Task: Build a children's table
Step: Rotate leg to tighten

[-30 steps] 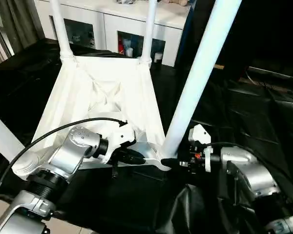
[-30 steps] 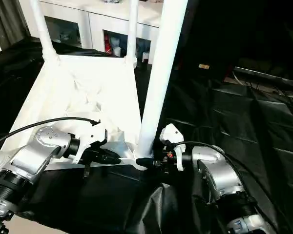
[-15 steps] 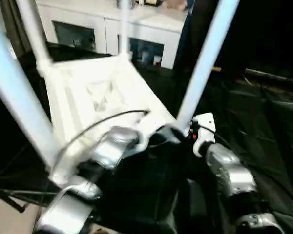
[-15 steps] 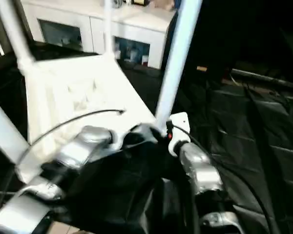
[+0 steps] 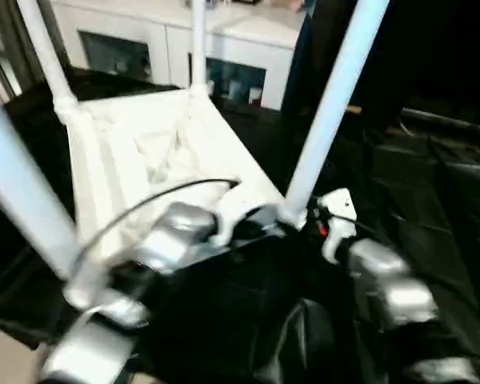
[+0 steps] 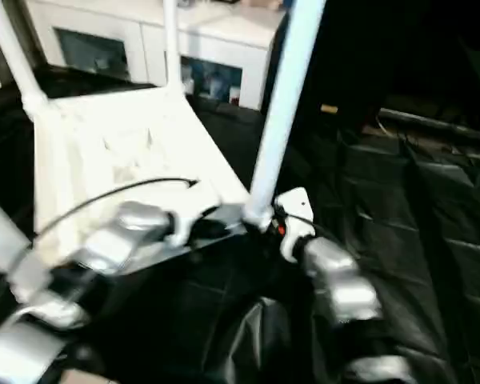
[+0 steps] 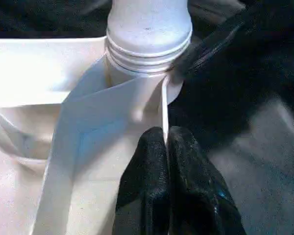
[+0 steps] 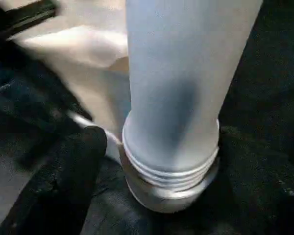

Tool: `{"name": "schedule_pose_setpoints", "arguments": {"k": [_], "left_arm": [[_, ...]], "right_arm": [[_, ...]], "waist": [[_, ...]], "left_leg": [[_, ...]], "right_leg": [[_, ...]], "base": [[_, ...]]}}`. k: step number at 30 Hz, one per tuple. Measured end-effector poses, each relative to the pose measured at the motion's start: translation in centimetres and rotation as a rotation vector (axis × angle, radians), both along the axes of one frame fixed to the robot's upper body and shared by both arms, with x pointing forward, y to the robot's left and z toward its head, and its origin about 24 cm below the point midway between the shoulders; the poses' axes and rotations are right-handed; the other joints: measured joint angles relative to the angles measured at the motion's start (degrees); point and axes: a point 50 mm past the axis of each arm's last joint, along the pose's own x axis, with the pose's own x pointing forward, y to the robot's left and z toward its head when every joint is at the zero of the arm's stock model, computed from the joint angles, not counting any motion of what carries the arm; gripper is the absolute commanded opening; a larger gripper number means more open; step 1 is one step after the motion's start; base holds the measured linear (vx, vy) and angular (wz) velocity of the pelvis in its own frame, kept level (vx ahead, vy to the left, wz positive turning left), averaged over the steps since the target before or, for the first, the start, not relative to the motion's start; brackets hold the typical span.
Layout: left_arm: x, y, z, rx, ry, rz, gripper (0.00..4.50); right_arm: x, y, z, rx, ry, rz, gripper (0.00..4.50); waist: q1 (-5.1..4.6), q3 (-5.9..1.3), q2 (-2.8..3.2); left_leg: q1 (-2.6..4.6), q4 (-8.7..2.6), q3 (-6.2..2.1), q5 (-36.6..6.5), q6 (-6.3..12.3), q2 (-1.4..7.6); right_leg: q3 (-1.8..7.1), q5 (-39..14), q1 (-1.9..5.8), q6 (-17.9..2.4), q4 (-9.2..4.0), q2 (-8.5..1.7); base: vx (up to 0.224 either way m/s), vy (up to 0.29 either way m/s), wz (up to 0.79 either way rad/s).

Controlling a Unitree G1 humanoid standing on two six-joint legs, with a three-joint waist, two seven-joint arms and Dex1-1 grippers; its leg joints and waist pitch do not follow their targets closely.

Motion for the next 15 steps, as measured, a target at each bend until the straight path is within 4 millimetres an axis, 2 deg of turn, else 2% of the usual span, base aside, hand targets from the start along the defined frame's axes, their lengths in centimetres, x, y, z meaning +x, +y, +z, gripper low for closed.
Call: {"name": "schedule_pose_setpoints", "arguments": {"k": [6,15], "left_arm": [[-1.5,1.7,0.3,-0.019,0.063,-0.112,0.00],[-2.0,2.1,0.3,-0.021,0.071,-0.132,0.00]], "right_arm": [[-0.6,0.9,0.6,0.018,-0.002,0.155,3.86],[-0.9,1.4,-0.1,-0.032,0.024,0.241,3.86]], "waist": [[0.48,0.03,-0.09],[0.52,0.10,-0.22]], "left_leg": [[-0.05,0.02,0.12,-0.01,0.01,-0.01],[-0.02,0.07,0.13,-0.01,0.00,-0.01]], "right_leg": [[0.02,-0.07,0.03,-0.03,-0.02,-0.08],[0.03,-0.07,0.03,-0.02,0.04,-0.09]], "base": [[0.000,0.000,0.00],[0.000,0.000,0.00]]}}
